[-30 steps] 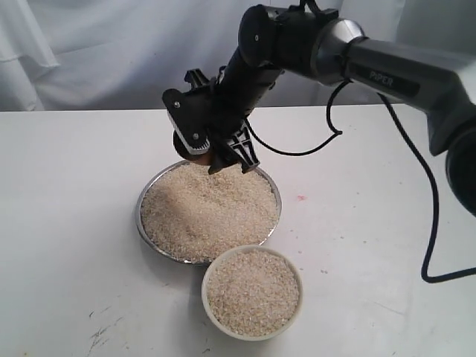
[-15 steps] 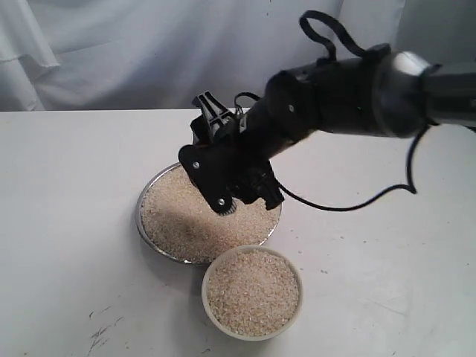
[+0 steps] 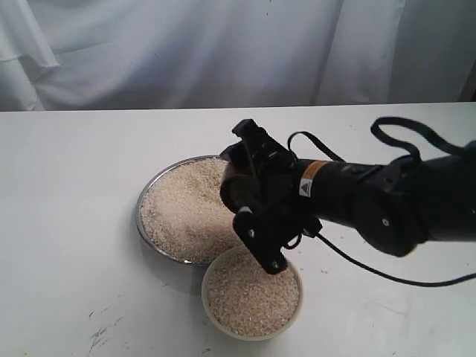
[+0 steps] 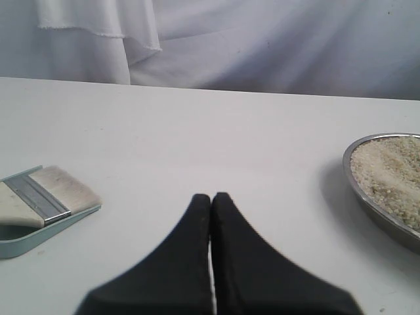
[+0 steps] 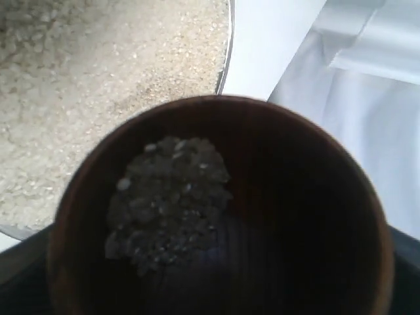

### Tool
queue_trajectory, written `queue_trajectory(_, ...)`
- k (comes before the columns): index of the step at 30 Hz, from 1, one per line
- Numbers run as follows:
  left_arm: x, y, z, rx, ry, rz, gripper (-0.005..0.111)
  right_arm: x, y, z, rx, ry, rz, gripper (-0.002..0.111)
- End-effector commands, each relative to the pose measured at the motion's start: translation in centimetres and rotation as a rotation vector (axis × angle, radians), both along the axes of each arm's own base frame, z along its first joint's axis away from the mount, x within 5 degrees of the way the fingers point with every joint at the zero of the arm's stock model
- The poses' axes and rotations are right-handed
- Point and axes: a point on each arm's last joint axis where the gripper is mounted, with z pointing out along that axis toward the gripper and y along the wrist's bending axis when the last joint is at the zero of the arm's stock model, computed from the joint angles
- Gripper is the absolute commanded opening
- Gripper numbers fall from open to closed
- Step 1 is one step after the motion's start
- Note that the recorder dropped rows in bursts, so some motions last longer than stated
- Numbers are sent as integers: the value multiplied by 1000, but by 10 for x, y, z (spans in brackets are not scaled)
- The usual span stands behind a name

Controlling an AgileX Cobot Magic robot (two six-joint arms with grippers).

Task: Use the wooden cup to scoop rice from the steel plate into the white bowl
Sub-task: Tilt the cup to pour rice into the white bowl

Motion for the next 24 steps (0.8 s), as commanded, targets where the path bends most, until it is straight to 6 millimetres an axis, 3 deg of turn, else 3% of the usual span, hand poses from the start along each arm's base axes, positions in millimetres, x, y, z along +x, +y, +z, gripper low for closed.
queue_trajectory(1, 0, 0, 0, -2, -13, 2, 0, -8, -9, -1, 72, -174, 33, 0)
queue_trajectory(8, 0, 0, 0, -2, -13, 2, 0, -21, -21, -12, 94, -236, 48, 0)
queue_trajectory(24, 0, 0, 0, -2, -13, 2, 0, -49, -24, -18, 141, -389, 271, 0)
